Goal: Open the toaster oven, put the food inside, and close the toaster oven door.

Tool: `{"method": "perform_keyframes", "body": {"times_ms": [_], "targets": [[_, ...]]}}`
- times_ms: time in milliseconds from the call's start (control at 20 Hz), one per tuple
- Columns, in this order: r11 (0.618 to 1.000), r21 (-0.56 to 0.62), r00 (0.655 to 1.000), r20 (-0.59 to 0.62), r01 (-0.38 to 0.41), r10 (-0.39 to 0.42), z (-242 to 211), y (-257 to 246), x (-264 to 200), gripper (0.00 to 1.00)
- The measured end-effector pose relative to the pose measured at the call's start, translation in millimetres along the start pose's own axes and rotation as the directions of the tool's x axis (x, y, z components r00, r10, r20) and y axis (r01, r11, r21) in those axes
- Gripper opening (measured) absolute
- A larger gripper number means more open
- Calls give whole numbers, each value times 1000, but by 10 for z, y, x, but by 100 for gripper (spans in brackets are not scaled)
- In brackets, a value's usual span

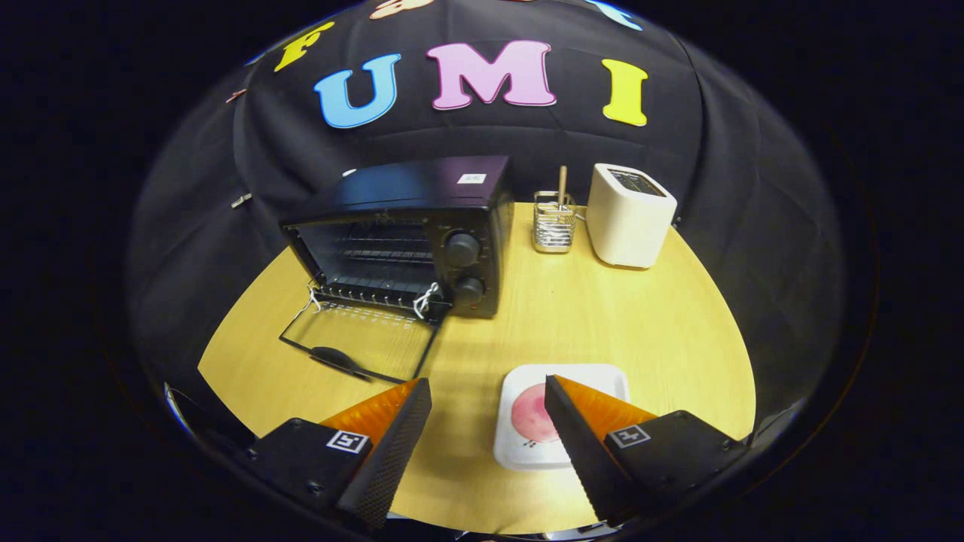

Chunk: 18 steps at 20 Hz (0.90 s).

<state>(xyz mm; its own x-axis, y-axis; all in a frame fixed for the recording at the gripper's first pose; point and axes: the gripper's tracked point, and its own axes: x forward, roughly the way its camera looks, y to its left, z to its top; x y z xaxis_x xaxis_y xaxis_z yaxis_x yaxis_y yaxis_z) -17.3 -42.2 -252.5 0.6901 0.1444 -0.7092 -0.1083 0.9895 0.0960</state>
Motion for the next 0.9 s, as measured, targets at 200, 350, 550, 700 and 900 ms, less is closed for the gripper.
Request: {"method": "perform_keyframes", "body": {"times_ms": [200,350,550,700,900], "targets": [[997,72,999,-20,30,-29,-8,-474,36,99],[994,95,997,-43,63,-59,-97,-832,44,99],[989,110,993,-81,99,-90,-281,-1250,79,99],[988,121,989,-129,91,-75,-486,-1434,152,99],[995,60,976,-206,83,-69,-785,-1580,305,99]]}}
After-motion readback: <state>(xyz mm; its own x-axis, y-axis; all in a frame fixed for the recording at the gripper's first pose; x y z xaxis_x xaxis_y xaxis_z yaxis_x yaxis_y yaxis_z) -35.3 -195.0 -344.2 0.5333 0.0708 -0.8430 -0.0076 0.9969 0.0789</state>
